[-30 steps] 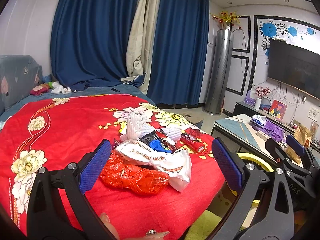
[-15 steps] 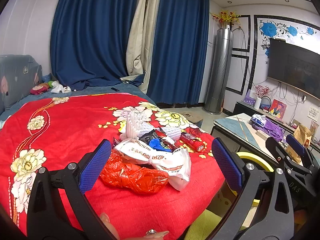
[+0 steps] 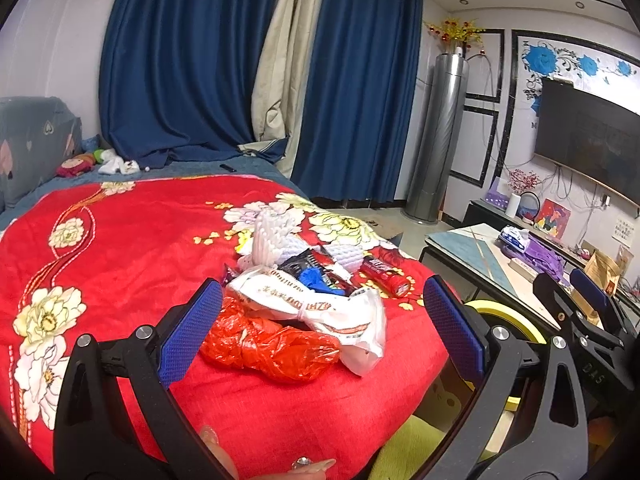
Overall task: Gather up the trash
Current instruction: 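Grasp the orange-red plastic bag with the left tool while the right tool grasps the white plastic bag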
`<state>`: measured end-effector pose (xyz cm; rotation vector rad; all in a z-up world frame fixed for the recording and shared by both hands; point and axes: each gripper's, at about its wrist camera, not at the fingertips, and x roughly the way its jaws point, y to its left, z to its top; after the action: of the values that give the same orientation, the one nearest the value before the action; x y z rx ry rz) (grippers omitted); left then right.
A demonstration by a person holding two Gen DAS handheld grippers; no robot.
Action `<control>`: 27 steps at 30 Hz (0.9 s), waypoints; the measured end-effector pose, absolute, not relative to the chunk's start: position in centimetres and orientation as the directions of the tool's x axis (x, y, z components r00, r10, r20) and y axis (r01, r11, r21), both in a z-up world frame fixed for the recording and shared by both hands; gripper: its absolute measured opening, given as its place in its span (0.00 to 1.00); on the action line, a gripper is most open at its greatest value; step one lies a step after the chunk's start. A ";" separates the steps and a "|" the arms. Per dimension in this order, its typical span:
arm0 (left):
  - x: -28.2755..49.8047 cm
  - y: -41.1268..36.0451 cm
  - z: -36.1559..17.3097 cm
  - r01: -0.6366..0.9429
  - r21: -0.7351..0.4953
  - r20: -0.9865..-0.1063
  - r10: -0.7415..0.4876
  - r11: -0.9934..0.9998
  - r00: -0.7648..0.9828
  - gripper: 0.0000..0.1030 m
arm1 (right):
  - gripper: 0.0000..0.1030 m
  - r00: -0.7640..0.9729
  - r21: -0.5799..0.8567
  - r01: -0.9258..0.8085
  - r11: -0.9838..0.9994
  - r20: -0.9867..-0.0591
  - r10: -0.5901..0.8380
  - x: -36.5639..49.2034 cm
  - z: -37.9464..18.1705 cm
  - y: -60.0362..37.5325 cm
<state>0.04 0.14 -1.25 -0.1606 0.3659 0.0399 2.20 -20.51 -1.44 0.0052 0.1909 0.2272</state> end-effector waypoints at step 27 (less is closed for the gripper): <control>2.4 13.1 -2.8 -0.251 -0.293 -0.468 0.090 0.922 0.879 0.90 | 0.94 0.775 -0.110 -0.592 0.798 -0.350 0.526 6.0 -2.2 -9.9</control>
<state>2.38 13.12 -2.76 -0.3564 0.4658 0.1815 5.99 -9.89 -2.22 -0.2203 0.3123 0.6106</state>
